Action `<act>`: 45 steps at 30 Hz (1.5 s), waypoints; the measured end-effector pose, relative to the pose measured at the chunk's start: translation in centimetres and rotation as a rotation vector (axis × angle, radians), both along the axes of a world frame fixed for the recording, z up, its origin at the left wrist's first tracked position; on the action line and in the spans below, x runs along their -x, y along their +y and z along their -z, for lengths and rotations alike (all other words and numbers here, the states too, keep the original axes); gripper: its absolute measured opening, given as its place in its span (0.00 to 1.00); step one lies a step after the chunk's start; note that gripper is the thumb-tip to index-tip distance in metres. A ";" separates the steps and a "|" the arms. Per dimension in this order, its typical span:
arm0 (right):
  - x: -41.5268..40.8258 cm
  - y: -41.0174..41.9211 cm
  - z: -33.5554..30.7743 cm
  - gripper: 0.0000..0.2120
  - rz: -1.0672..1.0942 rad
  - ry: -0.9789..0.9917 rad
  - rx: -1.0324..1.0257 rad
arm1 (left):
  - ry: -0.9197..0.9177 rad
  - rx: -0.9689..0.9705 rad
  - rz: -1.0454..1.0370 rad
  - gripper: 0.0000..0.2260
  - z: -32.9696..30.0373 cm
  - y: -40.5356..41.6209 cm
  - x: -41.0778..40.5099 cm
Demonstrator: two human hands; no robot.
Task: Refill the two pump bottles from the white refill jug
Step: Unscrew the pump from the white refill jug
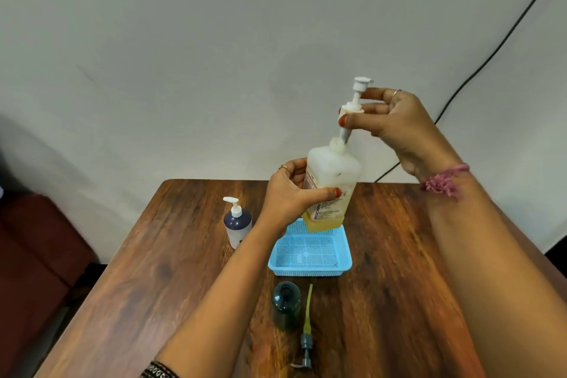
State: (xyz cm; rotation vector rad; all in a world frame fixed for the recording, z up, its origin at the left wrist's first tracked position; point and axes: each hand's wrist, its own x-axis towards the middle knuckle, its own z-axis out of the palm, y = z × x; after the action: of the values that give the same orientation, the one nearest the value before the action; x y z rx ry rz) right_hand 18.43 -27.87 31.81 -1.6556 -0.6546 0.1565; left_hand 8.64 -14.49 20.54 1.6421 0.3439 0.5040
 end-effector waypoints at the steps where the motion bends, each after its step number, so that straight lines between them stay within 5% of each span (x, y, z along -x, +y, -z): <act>1: -0.1 -0.1 -0.5 0.25 0.012 -0.004 -0.011 | 0.003 -0.002 0.002 0.31 0.1 -0.1 0.1; 45: -3.5 -3.4 -1.0 0.16 0.150 0.076 -0.159 | 0.117 0.027 0.014 0.36 6.2 0.6 -0.2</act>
State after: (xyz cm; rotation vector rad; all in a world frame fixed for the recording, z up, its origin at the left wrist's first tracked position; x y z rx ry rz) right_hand 21.90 -31.30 32.79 -1.5313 -0.4711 0.0569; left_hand 8.87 -13.88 14.29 1.6506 0.4240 0.3917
